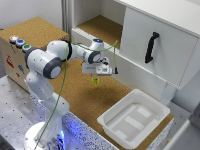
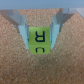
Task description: Rotate the yellow block 90 degrees to the left
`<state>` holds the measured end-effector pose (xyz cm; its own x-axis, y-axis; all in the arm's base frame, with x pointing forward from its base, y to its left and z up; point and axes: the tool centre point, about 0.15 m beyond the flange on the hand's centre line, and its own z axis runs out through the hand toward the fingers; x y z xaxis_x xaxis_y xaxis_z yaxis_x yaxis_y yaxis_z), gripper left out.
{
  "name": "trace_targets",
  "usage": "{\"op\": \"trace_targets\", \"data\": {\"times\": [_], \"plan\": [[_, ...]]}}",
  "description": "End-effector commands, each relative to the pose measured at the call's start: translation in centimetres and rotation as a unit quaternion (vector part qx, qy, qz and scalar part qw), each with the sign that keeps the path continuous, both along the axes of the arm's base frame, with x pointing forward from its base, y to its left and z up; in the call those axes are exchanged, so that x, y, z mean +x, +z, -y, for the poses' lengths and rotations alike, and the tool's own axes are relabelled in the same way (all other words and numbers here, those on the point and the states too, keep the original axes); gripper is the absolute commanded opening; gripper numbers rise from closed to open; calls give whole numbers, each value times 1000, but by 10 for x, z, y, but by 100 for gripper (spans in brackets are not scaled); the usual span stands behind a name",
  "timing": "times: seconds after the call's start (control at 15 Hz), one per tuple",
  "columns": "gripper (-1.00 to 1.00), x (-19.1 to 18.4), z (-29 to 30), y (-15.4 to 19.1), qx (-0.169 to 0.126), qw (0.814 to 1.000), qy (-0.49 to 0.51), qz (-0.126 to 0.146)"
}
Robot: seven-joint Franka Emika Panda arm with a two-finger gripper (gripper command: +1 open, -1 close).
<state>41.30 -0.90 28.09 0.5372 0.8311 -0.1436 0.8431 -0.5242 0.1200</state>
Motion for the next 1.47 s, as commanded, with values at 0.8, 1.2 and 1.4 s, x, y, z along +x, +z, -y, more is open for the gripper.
{"op": "trace_targets", "data": {"times": [0.8,1.2,1.4], "plan": [[-100,-21,22,-36,90,961,260,-34],[-100,-5,-5,-56,60,947,314,-11],[-100,2,-8,-66,54,948,314,-2]]}}
